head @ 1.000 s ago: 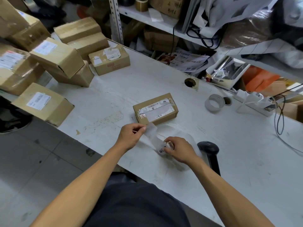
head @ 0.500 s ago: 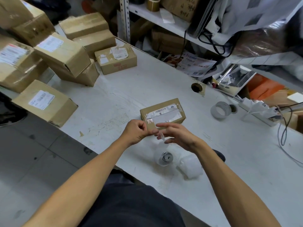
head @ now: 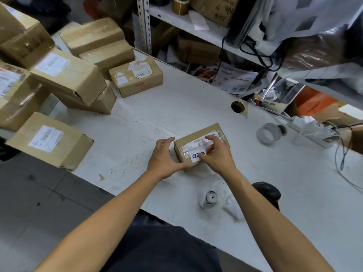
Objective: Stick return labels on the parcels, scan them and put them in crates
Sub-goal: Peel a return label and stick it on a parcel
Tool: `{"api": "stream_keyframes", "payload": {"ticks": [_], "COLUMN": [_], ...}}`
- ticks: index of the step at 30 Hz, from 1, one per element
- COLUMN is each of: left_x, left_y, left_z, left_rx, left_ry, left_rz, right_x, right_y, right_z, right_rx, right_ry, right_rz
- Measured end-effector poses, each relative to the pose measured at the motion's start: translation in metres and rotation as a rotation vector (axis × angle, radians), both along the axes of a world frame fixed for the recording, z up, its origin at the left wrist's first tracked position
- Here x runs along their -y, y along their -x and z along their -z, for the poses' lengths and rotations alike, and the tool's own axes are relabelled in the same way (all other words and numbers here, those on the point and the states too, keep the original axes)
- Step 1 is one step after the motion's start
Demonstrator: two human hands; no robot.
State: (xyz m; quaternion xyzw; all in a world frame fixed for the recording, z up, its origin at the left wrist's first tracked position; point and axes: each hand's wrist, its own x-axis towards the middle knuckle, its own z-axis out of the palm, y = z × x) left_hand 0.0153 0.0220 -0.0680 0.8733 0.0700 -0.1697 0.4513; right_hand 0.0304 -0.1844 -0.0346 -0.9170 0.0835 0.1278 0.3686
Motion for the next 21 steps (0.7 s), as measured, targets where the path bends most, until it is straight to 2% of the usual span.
{"api": "stream_keyframes", "payload": {"ticks": [4,8,12,16,18,21], "left_x": [0.018,0.027,0.028,0.045,0.06,0.085], "left_y": [-0.004,-0.009,-0.009,-0.006,0.001,0.02], "left_z": [-0.001,0.002,-0.001,-0.024,-0.04,-0.063], "left_rx": [0.007,0.024,0.087,0.208,0.254,0.309], "left_ry": [-0.118,-0.149,-0.061,0.036,0.076,0.129], "left_rz": [0.195,0.2,0.198,0.319,0.363,0.444], "right_x": [-0.003,-0.001,0.017,0.046,0.068,0.104], "right_y": [0.0,0.007,0.029,0.053,0.068,0.099], "right_z": [-0.007,-0.015,-0.016,-0.028,-0.036,-0.059], "right_rx": [-0.035,-0.071,-0.094,-0.017,0.035,0.113], "right_ry": [0.105,0.302,0.139,-0.079,-0.109,-0.281], "right_rz": [0.064,0.115,0.347,0.611,0.649,0.629]}}
